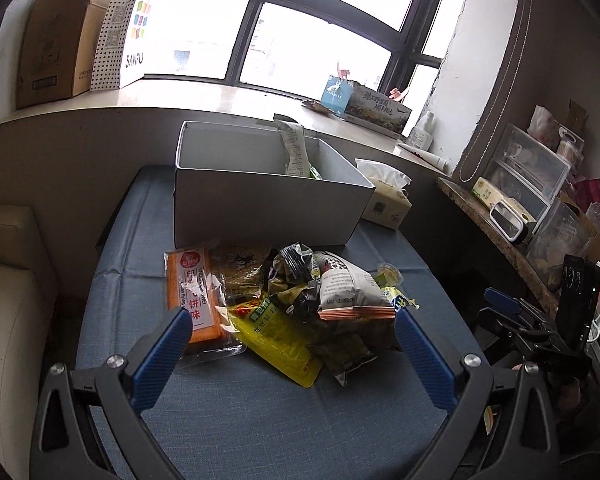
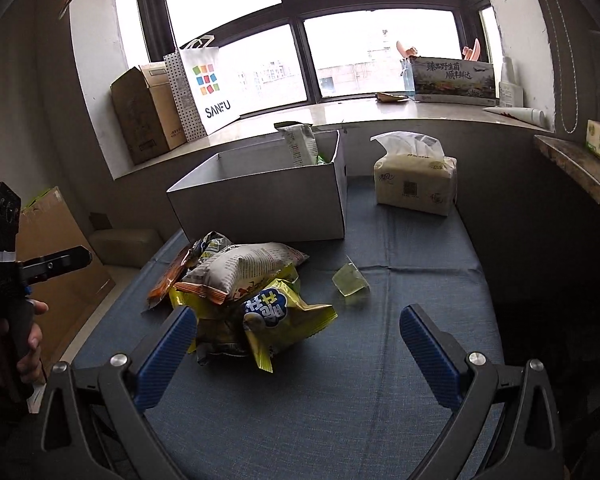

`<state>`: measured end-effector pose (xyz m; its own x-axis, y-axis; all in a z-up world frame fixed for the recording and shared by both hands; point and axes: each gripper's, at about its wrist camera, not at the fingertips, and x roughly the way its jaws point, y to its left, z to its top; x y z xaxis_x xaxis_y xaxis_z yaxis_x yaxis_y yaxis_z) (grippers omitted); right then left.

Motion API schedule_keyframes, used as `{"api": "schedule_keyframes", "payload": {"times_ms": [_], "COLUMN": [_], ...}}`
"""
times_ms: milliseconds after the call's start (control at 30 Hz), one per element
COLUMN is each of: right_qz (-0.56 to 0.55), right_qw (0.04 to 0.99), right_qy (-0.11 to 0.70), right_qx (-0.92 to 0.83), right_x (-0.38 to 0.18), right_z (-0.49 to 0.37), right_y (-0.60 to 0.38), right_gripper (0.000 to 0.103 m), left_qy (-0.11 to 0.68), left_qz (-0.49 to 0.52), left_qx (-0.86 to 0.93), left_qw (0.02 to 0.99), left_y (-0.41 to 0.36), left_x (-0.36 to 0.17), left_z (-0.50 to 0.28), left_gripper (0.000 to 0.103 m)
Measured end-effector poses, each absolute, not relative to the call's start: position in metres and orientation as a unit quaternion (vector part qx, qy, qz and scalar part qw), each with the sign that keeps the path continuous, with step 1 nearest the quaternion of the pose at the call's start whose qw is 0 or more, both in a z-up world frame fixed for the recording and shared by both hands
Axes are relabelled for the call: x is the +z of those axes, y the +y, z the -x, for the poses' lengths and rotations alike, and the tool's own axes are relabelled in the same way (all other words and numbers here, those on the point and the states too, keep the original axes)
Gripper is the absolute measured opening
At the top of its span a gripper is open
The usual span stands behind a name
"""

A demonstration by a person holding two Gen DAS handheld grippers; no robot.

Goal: Organize snacks
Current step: 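Move both tools back toward the remaining snack pile, then grasp the yellow chip bag with the right gripper while the left gripper grasps the white-orange chip bag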

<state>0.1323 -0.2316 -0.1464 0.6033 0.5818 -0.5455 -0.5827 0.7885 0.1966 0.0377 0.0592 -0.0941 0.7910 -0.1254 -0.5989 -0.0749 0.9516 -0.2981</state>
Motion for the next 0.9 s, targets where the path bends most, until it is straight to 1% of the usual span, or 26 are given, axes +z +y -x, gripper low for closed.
{"api": "schedule_keyframes", "payload": {"times_ms": [133,267,500,633,700,733,833,900], "right_qz": [0.021,0.067,0.138,0.125,0.106,0.103,0.098,0.092], "right_qw": [0.887,0.873,0.848,0.834,0.831,0.83,0.836,0.843], "right_qy": [0.321,0.33,0.374,0.394,0.399,0.4,0.395,0.392], "right_qx": [0.331,0.352,0.35,0.366,0.372,0.374,0.367,0.357], "right_x": [-0.156,-0.164,-0.199,-0.213,-0.214,-0.214,-0.211,-0.206], "right_z": [-0.145,-0.152,-0.177,-0.195,-0.199,-0.199,-0.194,-0.189], "right_y": [-0.214,-0.187,-0.142,-0.136,-0.139,-0.141,-0.153,-0.166], "right_gripper": [0.103,0.103,0.103,0.103,0.086,0.08,0.073,0.07], "left_qy": [0.32,0.318,0.328,0.334,0.338,0.342,0.35,0.354], "left_qz": [0.155,0.156,0.163,0.163,0.155,0.15,0.135,0.109], "left_qx": [-0.01,-0.01,-0.01,-0.016,-0.017,-0.017,-0.022,-0.025], "left_qw": [0.935,0.935,0.93,0.928,0.928,0.927,0.927,0.929], "left_y": [0.062,0.064,0.067,0.066,0.062,0.06,0.052,0.044], "left_x": [-0.094,-0.096,-0.103,-0.106,-0.108,-0.109,-0.112,-0.112], "left_z": [-0.035,-0.033,-0.032,-0.036,-0.038,-0.04,-0.045,-0.05], "left_gripper": [0.103,0.103,0.103,0.103,0.103,0.103,0.103,0.103]}}
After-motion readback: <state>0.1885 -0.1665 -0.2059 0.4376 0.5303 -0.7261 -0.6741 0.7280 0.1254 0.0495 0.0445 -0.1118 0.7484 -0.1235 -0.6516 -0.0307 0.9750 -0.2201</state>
